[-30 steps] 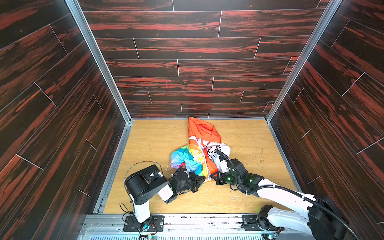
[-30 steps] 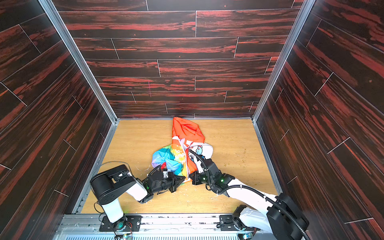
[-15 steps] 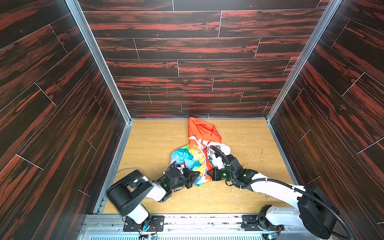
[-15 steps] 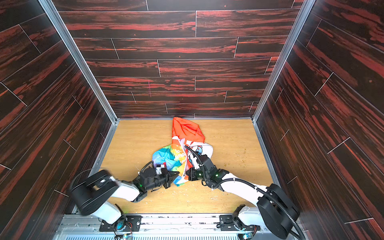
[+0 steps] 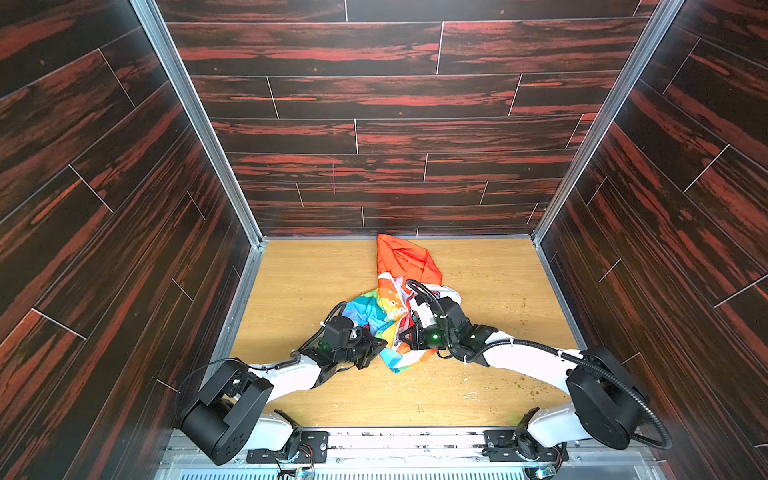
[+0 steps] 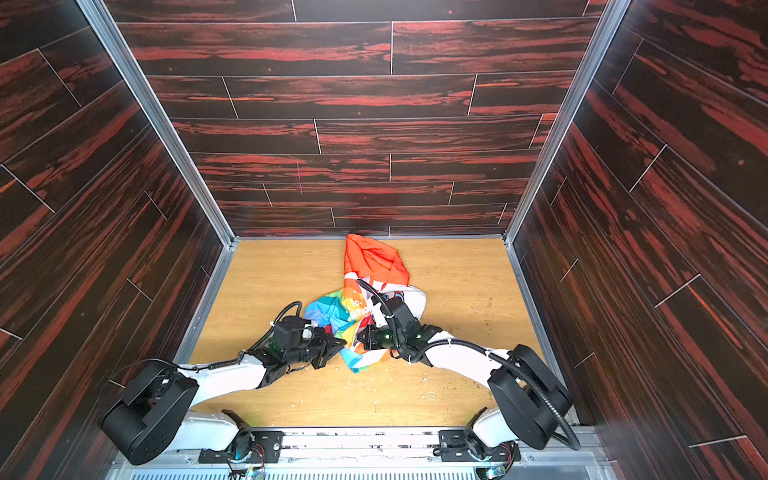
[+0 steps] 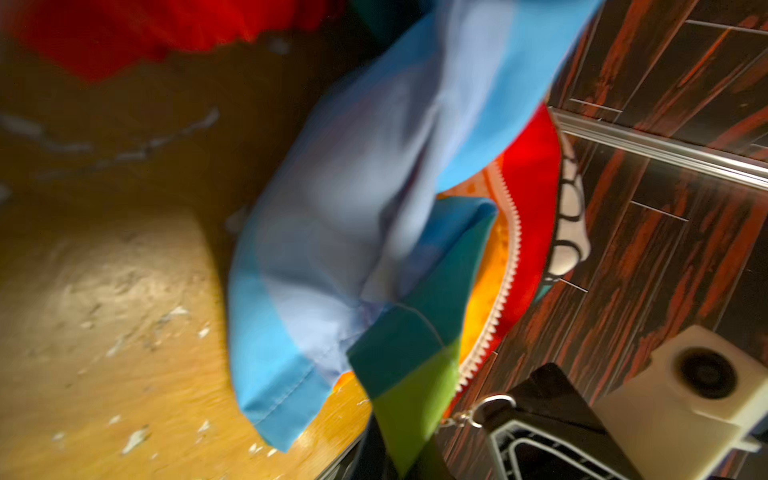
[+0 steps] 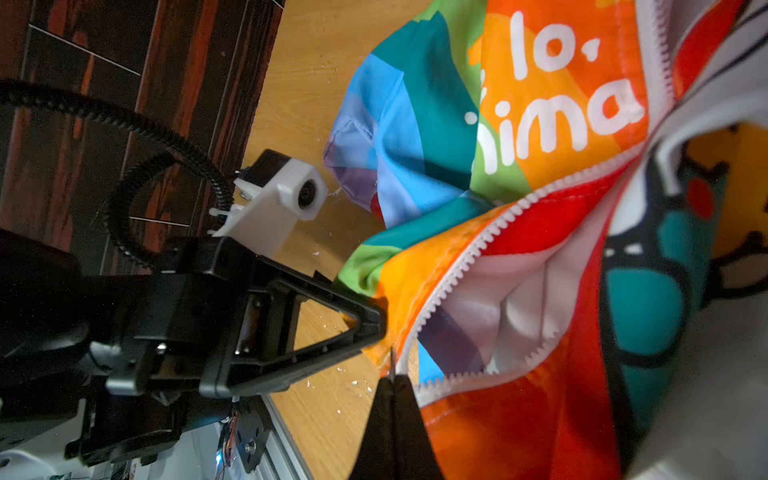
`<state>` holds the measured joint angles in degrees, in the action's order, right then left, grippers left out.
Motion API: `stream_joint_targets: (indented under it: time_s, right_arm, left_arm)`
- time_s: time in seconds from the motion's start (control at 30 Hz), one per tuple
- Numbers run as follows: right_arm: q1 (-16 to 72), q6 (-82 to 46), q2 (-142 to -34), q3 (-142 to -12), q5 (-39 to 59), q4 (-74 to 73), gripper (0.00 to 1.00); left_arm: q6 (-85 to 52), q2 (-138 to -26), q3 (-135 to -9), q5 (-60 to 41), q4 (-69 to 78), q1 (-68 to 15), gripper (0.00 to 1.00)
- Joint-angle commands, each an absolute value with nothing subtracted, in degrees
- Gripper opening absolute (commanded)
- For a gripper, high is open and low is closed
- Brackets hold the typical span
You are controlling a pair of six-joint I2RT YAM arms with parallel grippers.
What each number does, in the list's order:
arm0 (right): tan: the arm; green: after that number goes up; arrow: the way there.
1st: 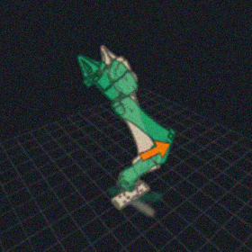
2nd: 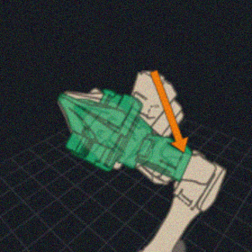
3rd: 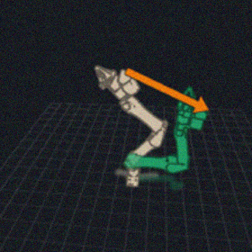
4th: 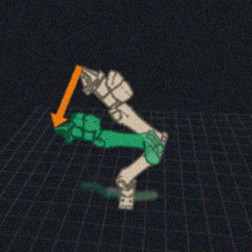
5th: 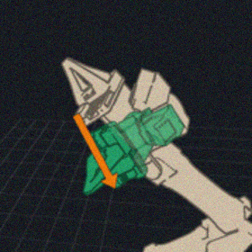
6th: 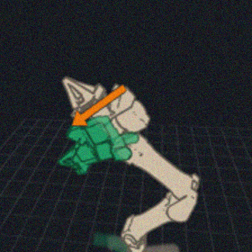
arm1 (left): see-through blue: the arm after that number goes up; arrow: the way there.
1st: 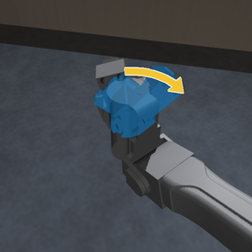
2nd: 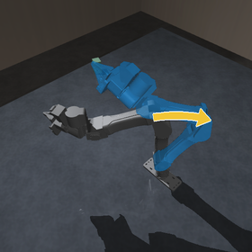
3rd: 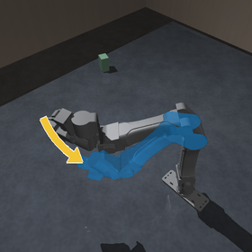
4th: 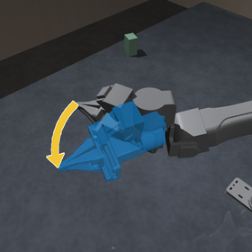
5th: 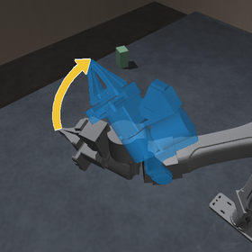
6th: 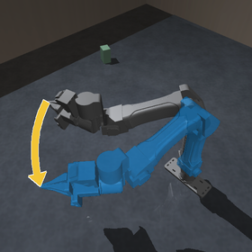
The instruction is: Zip up the jacket
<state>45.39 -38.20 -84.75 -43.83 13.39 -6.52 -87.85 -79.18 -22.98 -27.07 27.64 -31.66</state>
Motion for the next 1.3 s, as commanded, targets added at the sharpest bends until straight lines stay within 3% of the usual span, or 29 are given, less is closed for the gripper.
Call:
stream_joint_targets:
  time_s: [0.0,0.2,0.3,0.67,0.87,1.27]
  right_arm:
    - [45.7,-39.5,-86.8,-44.8,14.7,-7.7,0.0]
    - [45.7,-39.8,-86.8,-43.9,14.8,-8.1,0.0]
    - [45.7,-39.9,-86.6,-43.5,14.9,-8.3,0.0]
    - [45.7,-40.0,-85.2,-42.3,14.6,-8.3,0.0]
    - [45.7,-40.0,-84.6,-42.2,14.6,-8.0,0.0]
    - [45.6,-40.8,-84.2,-41.7,14.0,-8.3,0.0]
  left_arm:
    - [-87.1,-79.3,-22.8,-28.0,27.7,-31.6,0.12]
    - [-91.2,-78.8,-20.4,-26.4,33.3,-31.6,0.34]
    - [-92.8,-78.7,-19.7,-25.9,35.0,-32.4,0.38]
    - [-101.8,-85.4,-17.0,-20.9,52.5,-35.8,0.39]
    - [-102.3,-86.7,-17.3,-19.7,53.5,-36.5,0.34]
    - [-101.6,-87.6,-17.4,-20.4,53.5,-36.6,0.01]
